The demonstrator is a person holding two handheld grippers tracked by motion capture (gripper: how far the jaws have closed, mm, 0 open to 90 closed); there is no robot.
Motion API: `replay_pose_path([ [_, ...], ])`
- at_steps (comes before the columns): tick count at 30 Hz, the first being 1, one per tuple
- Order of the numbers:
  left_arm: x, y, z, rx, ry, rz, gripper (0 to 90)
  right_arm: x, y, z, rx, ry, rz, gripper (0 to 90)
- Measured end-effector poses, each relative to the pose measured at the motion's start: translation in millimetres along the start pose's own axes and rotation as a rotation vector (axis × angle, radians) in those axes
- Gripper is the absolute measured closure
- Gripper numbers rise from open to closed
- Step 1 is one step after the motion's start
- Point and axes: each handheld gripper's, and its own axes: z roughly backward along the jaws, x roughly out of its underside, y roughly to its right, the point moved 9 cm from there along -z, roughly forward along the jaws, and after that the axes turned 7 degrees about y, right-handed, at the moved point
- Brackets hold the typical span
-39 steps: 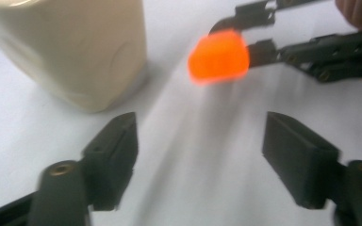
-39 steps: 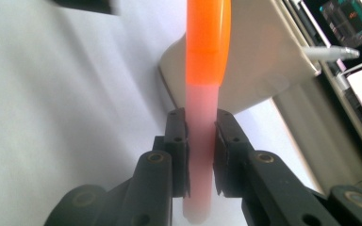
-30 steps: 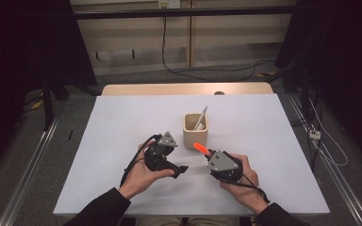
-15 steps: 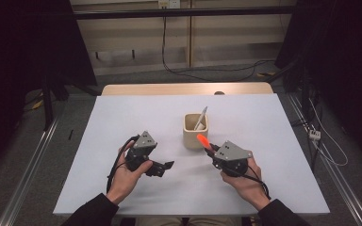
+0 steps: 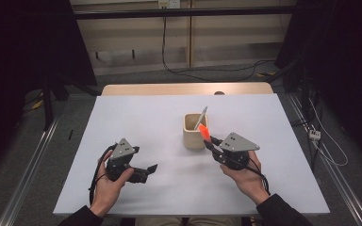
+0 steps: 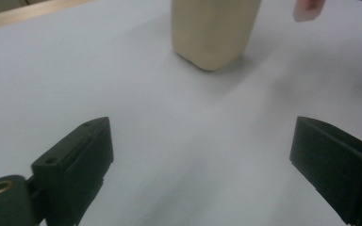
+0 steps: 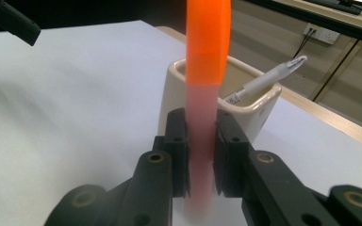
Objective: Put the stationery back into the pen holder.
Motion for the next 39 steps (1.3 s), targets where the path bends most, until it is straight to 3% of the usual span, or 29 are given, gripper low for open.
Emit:
replay_pose_path([
  [6, 8.9, -6.6, 11.9, -0.036, 0.021, 0.039, 6.2, -10.2, 5.4, -2.1, -0.002, 0.015, -0.034, 78.2],
  [9, 15.1, -2.0, 18.5, -0.04, 0.004, 0.015, 6.2, -18.4, 8.9, -4.2, 0.002, 0.034, -0.057, 78.2],
  [12, 21.8, 1.1, 23.9, -0.036, 0.003, 0.019, 6.2, -27.8, 12.1, -7.7, -0.002, 0.053, -0.078, 78.2],
  [16, 30.9, -4.9, 26.1, -0.056, 0.015, 0.069, 6.2, -39.8, 16.5, -11.8, -0.005, 0.083, -0.113, 78.2],
  [18, 32.6, -6.8, 26.1, -0.044, 0.016, 0.097, 6.2, -44.5, 18.4, -13.4, -0.007, 0.093, -0.123, 78.2],
  [22, 33.8, -9.6, 27.7, -0.058, 0.032, 0.089, 6.2, -54.7, 20.9, -16.3, -0.009, 0.115, -0.134, 78.1],
  [25, 38.3, -12.8, 28.6, -0.066, 0.033, 0.127, 6.2, -60.7, 21.8, -18.8, -0.026, 0.126, -0.147, 78.1],
  [28, 44.3, -20.2, 26.9, -0.096, 0.022, 0.137, 6.2, -61.7, 24.8, -22.4, -0.024, 0.134, -0.17, 78.1],
  [31, 48.9, -20.7, 24.5, -0.086, 0.013, 0.168, 6.2, -63.5, 28.0, -25.2, -0.018, 0.144, -0.187, 78.1],
  [39, 44.6, -5.3, 20.4, -0.041, 0.015, 0.12, 6.2, -69.4, 39.7, -39.0, 0.001, 0.151, -0.21, 78.2],
])
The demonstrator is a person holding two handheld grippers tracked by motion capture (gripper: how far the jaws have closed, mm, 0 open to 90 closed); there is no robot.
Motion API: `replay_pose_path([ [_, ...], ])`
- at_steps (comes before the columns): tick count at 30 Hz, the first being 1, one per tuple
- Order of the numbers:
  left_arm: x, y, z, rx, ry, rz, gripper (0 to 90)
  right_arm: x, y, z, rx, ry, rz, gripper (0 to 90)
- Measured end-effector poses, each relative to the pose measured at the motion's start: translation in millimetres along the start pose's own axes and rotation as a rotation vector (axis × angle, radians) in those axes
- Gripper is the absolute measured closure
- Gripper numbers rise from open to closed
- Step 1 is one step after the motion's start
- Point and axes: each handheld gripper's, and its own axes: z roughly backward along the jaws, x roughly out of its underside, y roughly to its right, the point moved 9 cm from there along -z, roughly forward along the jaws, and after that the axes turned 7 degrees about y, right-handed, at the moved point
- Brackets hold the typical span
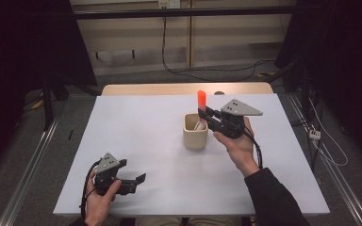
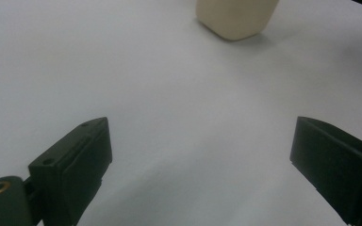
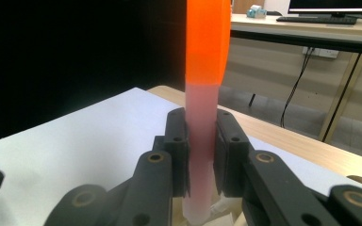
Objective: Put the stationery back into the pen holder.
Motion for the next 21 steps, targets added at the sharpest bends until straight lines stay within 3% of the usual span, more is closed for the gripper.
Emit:
replay_pose_path([
  [2, -0.4, 1.4, 0.7, 0.001, -0.004, -0.023, 6.2, 2.1, 2.3, -5.1, 0.005, -0.005, -0.002, 78.1],
  [7, 0.6, -2.3, 1.7, -0.006, 0.0, -0.002, 6.2, 7.6, 8.8, -13.5, 0.022, -0.022, -0.026, 78.1],
  [11, 0.7, -2.6, 2.4, -0.006, -0.003, -0.015, 6.2, 15.0, 14.5, -15.7, 0.031, -0.047, -0.038, 78.1],
  [21, 2.1, -6.7, 2.2, -0.015, -0.012, -0.001, 6.2, 31.8, 15.8, -16.2, 0.04, -0.075, -0.06, 78.1],
])
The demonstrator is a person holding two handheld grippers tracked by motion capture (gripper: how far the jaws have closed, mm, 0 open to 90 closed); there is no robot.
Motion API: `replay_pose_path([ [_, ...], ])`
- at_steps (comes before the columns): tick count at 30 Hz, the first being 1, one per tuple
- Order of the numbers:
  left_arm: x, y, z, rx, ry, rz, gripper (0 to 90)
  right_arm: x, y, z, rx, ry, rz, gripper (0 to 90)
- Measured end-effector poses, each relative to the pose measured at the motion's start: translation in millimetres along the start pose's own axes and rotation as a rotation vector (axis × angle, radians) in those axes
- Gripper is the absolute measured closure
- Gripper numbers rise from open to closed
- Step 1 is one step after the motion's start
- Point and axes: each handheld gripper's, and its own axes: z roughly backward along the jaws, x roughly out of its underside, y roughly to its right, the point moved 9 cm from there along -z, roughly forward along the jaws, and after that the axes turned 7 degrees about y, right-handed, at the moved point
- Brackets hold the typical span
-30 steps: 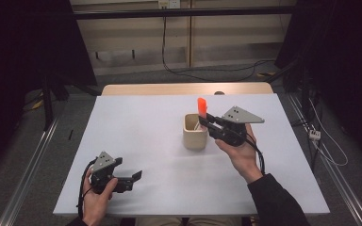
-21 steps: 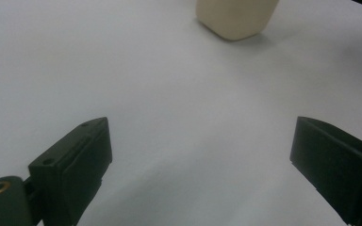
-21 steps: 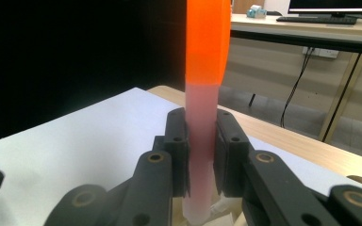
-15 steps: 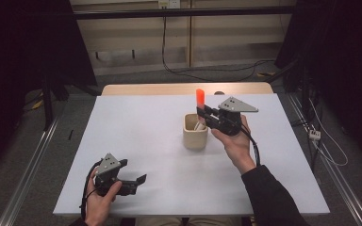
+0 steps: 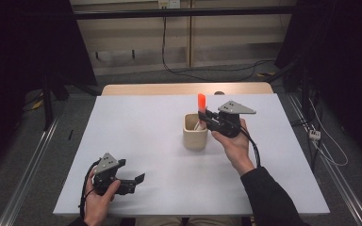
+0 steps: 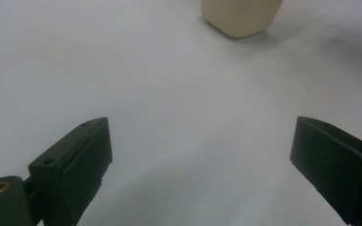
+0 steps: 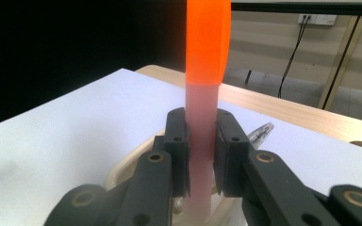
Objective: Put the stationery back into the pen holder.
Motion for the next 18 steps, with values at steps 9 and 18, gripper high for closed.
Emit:
replay_pose_path([
  [9, -0.2, -1.6, 0.2, -0.003, 0.004, 0.009, 6.2, 13.1, -0.7, 1.9, 0.008, -0.026, -0.013, 77.8],
  [18, -0.2, -1.6, 0.3, -0.002, 0.004, 0.007, 6.2, 11.1, 0.9, 7.5, 0.066, -0.041, 0.029, 50.3],
])
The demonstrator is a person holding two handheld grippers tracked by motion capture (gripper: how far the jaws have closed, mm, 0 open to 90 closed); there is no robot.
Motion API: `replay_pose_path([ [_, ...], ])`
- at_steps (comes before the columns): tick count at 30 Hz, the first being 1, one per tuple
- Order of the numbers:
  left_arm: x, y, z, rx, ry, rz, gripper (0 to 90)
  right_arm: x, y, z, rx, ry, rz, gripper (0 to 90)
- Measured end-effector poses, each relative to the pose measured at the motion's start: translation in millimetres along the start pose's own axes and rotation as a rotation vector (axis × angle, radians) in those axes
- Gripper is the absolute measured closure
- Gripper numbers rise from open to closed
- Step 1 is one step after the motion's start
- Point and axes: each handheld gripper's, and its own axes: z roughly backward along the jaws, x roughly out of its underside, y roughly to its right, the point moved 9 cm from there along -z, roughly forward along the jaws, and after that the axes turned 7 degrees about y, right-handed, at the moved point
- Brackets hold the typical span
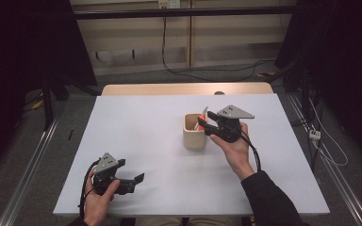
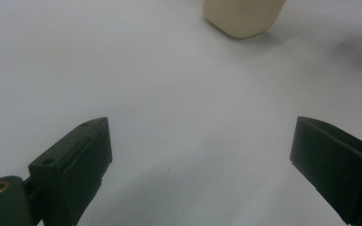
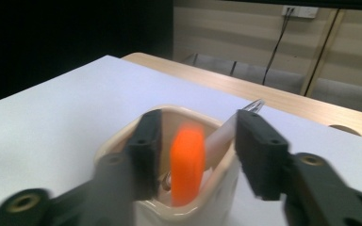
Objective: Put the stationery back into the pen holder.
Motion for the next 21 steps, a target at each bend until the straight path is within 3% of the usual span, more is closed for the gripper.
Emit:
replay_pose_path([
  [5, -0.5, -0.6, 0.1, -0.002, 0.005, 0.001, 6.2, -4.1, -0.2, 4.9, 0.003, 0.012, -0.003, 32.7],
  [7, -0.3, -0.6, 0.1, 0.0, 0.0, -0.003, 6.2, -2.6, 0.5, 5.7, 0.002, -0.003, -0.005, 23.9],
  [9, -1.2, -0.4, -0.3, 0.002, 0.008, 0.001, 6.2, 0.6, 1.8, 6.5, 0.018, -0.032, 0.023, 16.8],
  [21, -3.1, -2.4, 2.1, 0.0, 0.018, 0.004, 6.2, 12.6, 3.9, 22.6, 0.001, -0.056, 0.014, 9.6],
])
